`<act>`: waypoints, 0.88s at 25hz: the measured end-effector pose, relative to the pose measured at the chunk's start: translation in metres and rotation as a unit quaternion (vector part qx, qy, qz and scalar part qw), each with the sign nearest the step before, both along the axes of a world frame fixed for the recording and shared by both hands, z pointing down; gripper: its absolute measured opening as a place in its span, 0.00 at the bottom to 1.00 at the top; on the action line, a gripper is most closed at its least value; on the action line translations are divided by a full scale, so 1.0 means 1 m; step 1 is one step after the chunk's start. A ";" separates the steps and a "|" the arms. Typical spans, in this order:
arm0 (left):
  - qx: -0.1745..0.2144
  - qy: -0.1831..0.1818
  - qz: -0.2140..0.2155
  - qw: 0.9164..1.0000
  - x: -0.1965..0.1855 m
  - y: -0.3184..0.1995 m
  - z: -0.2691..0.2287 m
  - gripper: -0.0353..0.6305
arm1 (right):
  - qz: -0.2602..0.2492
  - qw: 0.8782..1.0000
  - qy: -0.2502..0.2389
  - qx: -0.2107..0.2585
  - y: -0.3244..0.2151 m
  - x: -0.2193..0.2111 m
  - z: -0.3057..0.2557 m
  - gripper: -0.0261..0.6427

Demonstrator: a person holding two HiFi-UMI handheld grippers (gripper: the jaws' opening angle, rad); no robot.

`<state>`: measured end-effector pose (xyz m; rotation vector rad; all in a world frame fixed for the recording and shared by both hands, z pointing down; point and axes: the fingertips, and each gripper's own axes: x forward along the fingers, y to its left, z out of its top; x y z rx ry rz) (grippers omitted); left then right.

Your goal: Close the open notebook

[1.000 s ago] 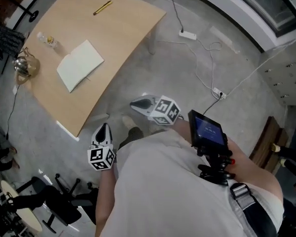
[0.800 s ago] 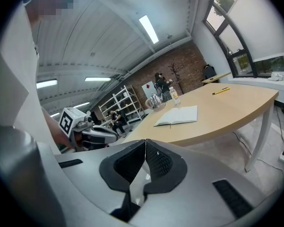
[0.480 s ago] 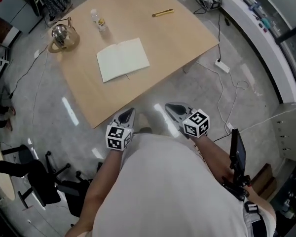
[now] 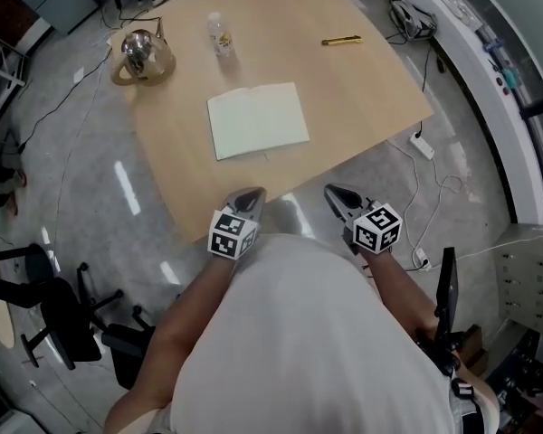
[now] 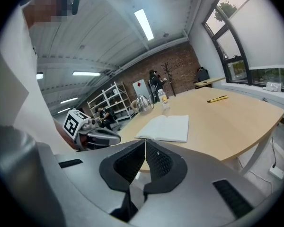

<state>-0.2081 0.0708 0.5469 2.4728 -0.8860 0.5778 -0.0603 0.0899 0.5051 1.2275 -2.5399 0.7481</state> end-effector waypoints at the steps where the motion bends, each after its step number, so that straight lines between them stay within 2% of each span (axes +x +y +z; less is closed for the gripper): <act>1: -0.003 0.000 -0.002 1.000 -0.004 -0.003 0.002 0.06 | -0.005 1.000 0.002 -0.003 -0.005 -0.005 0.002 0.06; 12: -0.033 0.000 -0.084 0.996 -0.053 -0.028 0.019 0.06 | -0.087 0.996 0.002 -0.002 -0.056 -0.064 -0.003 0.06; 17: -0.051 0.014 -0.135 0.989 -0.059 -0.045 0.021 0.06 | -0.121 0.992 0.001 -0.022 -0.071 -0.070 0.012 0.06; 22: -0.052 0.006 -0.194 0.980 -0.059 -0.071 0.020 0.06 | -0.190 0.981 0.003 -0.030 -0.097 -0.075 0.013 0.06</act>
